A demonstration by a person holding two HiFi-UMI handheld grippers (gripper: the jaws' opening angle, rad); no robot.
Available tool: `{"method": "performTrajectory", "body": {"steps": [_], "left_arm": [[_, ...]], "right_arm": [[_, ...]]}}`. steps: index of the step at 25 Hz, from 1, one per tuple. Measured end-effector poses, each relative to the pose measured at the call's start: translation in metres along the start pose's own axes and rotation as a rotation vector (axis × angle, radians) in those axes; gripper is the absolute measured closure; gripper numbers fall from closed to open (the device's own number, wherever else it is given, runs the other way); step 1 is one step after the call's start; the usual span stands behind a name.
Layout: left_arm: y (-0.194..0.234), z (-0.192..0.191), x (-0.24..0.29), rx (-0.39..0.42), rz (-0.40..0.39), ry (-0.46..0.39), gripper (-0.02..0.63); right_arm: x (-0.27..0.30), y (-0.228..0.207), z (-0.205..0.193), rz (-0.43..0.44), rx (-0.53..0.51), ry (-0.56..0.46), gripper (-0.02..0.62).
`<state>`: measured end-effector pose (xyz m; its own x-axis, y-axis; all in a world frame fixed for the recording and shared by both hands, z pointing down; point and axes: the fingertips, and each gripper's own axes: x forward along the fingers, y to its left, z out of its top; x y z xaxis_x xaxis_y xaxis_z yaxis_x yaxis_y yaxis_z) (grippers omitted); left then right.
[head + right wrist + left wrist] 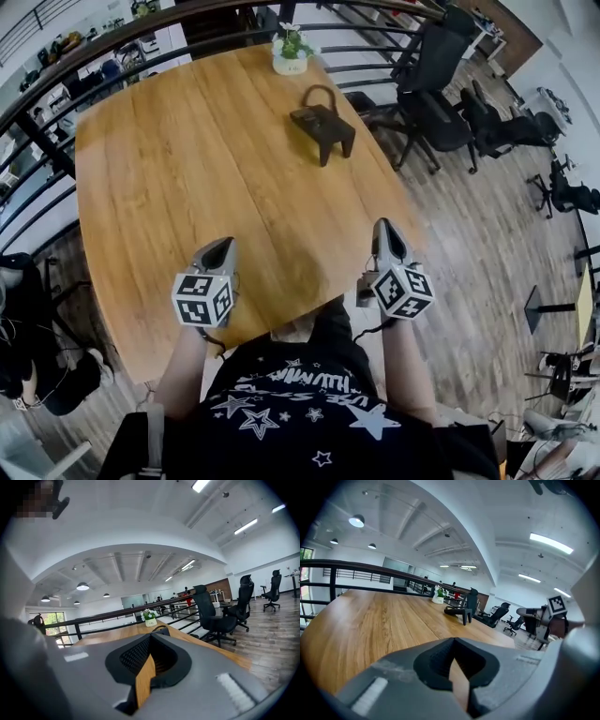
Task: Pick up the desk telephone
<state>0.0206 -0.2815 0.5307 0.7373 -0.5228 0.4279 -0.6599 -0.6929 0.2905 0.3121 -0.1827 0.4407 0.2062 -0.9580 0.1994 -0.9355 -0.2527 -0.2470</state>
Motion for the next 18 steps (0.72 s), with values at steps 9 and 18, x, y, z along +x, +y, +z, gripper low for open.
{"method": "performTrajectory", "body": {"steps": [9,18], "left_arm": [[-0.009,0.015,0.031,-0.075,0.144,-0.037,0.604],[-0.024,0.034,0.062,-0.158,0.323,-0.078,0.604]], "right_arm": [[0.086,-0.032,0.015,0.155,0.019,0.032,0.595],[0.151,-0.053,0.011,0.310,0.151,0.146,0.595]]}}
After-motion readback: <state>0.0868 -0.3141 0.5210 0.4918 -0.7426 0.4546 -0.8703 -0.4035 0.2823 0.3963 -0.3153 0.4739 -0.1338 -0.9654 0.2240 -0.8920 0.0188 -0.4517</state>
